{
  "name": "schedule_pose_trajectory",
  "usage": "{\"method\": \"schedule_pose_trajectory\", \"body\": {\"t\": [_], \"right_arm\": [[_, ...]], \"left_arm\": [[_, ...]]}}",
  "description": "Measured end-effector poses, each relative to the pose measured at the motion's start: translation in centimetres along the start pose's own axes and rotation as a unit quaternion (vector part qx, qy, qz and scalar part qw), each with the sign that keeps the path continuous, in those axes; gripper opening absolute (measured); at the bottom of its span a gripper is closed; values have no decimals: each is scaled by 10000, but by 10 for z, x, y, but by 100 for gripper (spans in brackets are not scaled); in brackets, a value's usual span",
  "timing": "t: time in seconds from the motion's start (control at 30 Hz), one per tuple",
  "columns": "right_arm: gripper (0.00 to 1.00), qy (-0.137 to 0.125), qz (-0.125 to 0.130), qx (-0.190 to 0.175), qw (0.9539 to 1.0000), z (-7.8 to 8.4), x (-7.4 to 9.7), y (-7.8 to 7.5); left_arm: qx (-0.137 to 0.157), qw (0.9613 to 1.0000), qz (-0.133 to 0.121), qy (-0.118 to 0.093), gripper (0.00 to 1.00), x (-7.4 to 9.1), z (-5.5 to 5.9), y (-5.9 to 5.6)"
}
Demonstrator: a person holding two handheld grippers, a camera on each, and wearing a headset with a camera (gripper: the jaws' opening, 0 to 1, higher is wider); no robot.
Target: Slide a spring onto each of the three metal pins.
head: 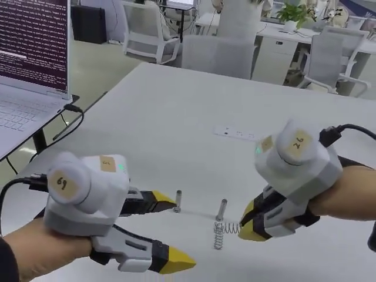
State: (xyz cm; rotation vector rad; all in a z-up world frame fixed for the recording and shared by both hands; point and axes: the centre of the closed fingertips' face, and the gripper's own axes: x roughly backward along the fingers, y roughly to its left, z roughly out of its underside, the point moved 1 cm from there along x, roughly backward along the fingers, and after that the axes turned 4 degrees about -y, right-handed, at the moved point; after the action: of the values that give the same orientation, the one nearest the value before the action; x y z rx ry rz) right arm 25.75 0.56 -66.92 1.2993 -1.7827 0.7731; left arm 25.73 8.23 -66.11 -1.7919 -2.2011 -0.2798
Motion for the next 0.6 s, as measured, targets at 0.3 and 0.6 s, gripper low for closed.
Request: {"method": "schedule_pose_trajectory", "body": {"t": [0.3,0.6], "right_arm": [[8,138,-183,342,9992,-10,-3,15],[8,364,-251,452,9980,-14,-9,17]], "left_arm": [[-351,9988,263,208,41,-11,3,-8],[-741,9951,421,503,32,-25,7,-11]]}}
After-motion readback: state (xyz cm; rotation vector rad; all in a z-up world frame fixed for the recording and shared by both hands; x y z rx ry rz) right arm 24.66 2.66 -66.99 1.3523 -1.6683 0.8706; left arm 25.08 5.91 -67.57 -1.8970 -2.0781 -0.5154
